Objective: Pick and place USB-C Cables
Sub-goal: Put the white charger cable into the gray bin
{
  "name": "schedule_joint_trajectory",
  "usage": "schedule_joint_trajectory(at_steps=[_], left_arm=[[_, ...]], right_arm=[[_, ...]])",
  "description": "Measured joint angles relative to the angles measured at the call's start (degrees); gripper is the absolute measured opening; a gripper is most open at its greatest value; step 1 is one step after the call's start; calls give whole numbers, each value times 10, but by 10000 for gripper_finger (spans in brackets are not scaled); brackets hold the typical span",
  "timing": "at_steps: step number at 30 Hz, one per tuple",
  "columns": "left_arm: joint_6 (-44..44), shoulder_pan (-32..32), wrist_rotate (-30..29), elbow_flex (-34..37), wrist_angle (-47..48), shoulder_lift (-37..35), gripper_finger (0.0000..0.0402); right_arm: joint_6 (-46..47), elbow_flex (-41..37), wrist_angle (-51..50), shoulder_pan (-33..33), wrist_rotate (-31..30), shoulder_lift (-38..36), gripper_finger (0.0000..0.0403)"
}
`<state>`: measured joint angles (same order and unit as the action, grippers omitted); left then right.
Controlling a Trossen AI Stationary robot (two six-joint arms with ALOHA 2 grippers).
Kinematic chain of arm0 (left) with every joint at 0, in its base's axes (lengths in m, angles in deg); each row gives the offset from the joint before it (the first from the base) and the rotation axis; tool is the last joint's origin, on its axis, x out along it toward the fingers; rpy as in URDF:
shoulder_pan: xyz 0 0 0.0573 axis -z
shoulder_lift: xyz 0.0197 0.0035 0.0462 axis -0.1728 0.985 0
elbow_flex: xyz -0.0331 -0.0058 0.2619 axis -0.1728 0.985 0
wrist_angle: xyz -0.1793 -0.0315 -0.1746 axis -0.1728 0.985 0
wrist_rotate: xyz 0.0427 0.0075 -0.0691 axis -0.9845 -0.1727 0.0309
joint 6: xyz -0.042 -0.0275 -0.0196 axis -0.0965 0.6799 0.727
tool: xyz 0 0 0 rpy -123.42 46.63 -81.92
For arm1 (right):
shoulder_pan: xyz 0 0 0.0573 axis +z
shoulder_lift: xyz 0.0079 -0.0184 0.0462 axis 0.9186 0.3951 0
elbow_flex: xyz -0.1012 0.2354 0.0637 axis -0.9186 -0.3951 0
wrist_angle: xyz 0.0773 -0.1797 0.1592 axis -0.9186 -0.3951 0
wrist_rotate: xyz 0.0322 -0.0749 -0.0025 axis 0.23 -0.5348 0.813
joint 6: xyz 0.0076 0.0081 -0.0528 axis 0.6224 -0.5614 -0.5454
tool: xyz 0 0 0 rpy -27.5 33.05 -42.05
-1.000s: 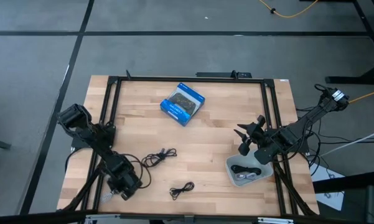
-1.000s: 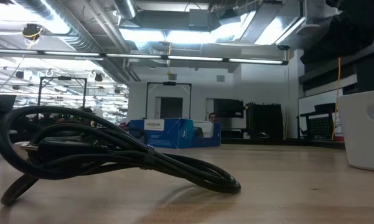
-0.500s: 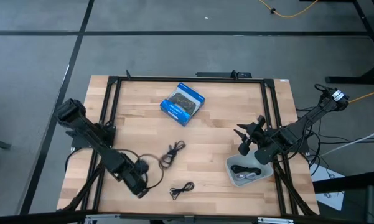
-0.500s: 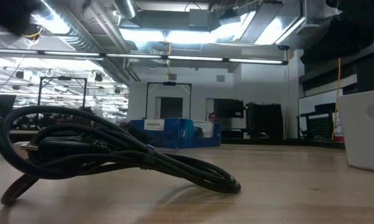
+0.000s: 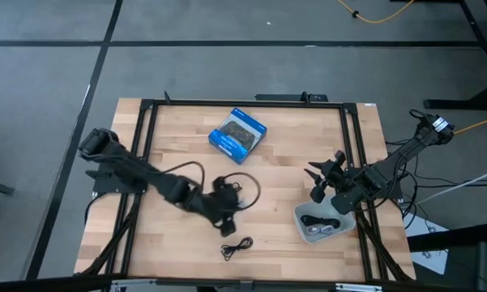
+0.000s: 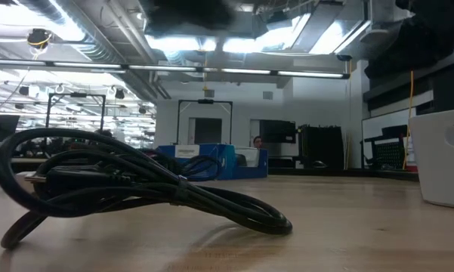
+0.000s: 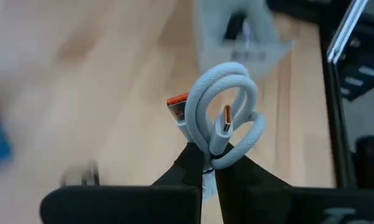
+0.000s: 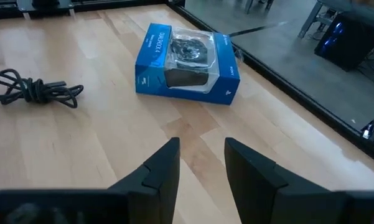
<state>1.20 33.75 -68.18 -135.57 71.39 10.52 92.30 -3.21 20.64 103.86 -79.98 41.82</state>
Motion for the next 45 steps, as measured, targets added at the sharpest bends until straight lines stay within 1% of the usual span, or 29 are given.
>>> schedule_joint_trajectory(at_steps=[2,4,5,9,11,12,15,17,21,24,29,34,35,40,43,45], left_arm=[[-72,-27,2,0,-63,18,12],[-125,-52,6,0,-123,39,12],[-149,-63,17,0,-155,50,12],[-221,-98,93,0,-307,94,10],[-246,-111,119,0,-360,112,10],[-252,-115,126,-3,-373,120,10],[-264,-125,128,-20,-358,135,10],[-267,-127,128,-32,-345,141,10],[-287,-125,128,-40,-340,142,10],[-308,-121,116,-40,-336,139,10],[-312,-120,106,-40,-338,137,10],[-318,-122,95,-40,-338,137,14],[-324,-123,92,-40,-338,137,13],[-333,-134,94,-40,-357,137,8],[-345,-138,93,-40,-369,137,8],[-354,-137,94,-40,-380,137,8]], right_arm=[[0,0,6,0,22,0,130],[-1,0,12,0,59,0,130],[-1,0,18,0,70,0,130],[-18,0,51,0,72,0,130],[-47,0,73,0,77,0,130],[-63,0,83,0,89,0,130],[-126,0,117,0,147,0,130],[-173,0,151,0,173,0,130],[-224,0,223,-7,169,0,130],[-264,0,235,-10,169,0,130],[-262,0,266,-10,171,0,130],[-301,0,312,-14,192,0,132],[-303,0,324,-17,206,0,134],[-312,0,376,-50,315,0,138],[-336,0,376,-63,337,0,138],[-347,0,375,-71,337,0,138]])
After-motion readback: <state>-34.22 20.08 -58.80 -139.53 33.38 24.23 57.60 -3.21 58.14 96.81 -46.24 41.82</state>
